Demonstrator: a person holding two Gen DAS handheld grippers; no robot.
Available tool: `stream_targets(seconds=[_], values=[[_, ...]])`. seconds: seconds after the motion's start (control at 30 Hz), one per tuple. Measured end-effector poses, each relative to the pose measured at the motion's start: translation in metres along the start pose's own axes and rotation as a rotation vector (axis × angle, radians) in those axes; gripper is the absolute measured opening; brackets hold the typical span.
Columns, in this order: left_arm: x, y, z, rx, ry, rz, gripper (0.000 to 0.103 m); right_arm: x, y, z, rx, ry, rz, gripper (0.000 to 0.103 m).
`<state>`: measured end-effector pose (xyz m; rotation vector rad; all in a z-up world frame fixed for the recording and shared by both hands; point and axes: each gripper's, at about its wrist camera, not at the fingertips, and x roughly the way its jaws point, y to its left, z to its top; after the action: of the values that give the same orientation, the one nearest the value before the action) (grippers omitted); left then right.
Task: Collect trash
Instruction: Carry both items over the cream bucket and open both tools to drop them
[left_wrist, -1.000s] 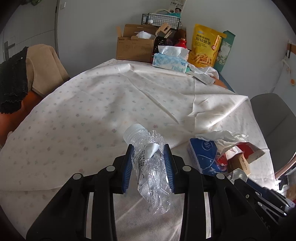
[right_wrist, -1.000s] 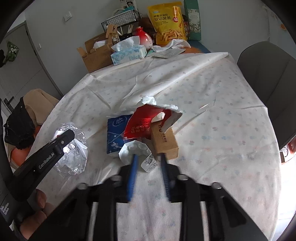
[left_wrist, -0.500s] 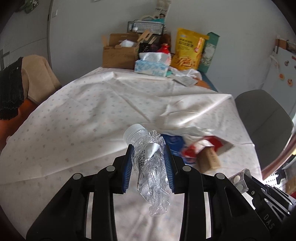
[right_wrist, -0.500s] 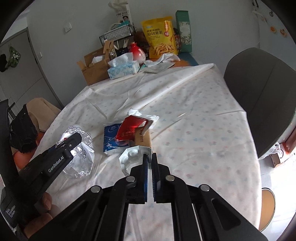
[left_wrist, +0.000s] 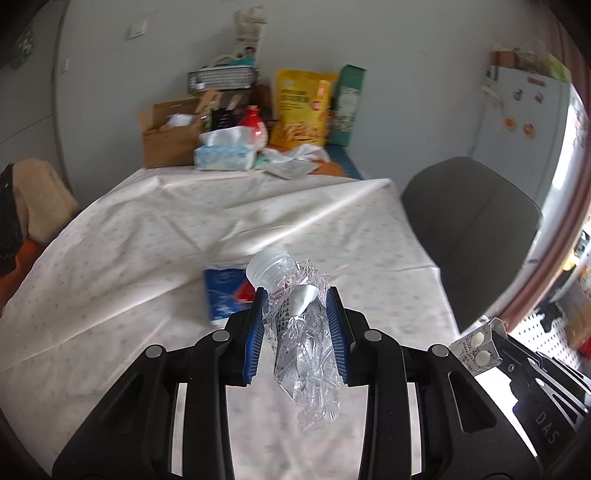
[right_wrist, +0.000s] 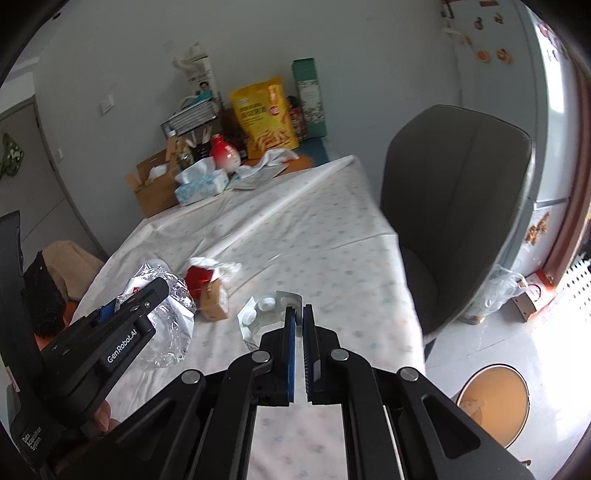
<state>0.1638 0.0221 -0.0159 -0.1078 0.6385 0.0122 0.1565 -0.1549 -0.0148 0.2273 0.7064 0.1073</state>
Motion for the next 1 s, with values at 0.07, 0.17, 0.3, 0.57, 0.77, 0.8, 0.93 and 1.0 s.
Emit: stream_targets(seconds=[0.07,0.17,0.3,0.57,0.77,0.8,0.93,1.0], values=[[-0.001,-0.016,0.000,0.022,-0.002,-0.019,0.033,-0.008,-0.016,0.000,0.023,-0.013,-0.019,0.005],[0.000,-0.043,0.000,0.057,0.001,-0.051,0.033,-0.017,-0.038,-0.001,0.055,-0.029,-0.044,0.005],[0.003,-0.076,-0.003,0.099,0.013,-0.091,0.033,-0.028,-0.067,-0.002,0.094,-0.045,-0.084,0.005],[0.010,-0.138,-0.015,0.176,0.045,-0.165,0.033,-0.046,-0.128,-0.008,0.178,-0.062,-0.157,0.005],[0.016,-0.185,-0.026,0.237,0.069,-0.221,0.033,-0.059,-0.175,-0.016,0.250,-0.074,-0.216,0.005],[0.017,-0.193,-0.028,0.247,0.072,-0.229,0.033,-0.060,-0.181,-0.016,0.259,-0.075,-0.224,0.005],[0.020,-0.225,-0.036,0.288,0.091,-0.261,0.033,-0.067,-0.212,-0.022,0.306,-0.078,-0.261,0.005],[0.022,-0.240,-0.040,0.307,0.100,-0.275,0.033,-0.071,-0.228,-0.026,0.331,-0.079,-0.282,0.005]])
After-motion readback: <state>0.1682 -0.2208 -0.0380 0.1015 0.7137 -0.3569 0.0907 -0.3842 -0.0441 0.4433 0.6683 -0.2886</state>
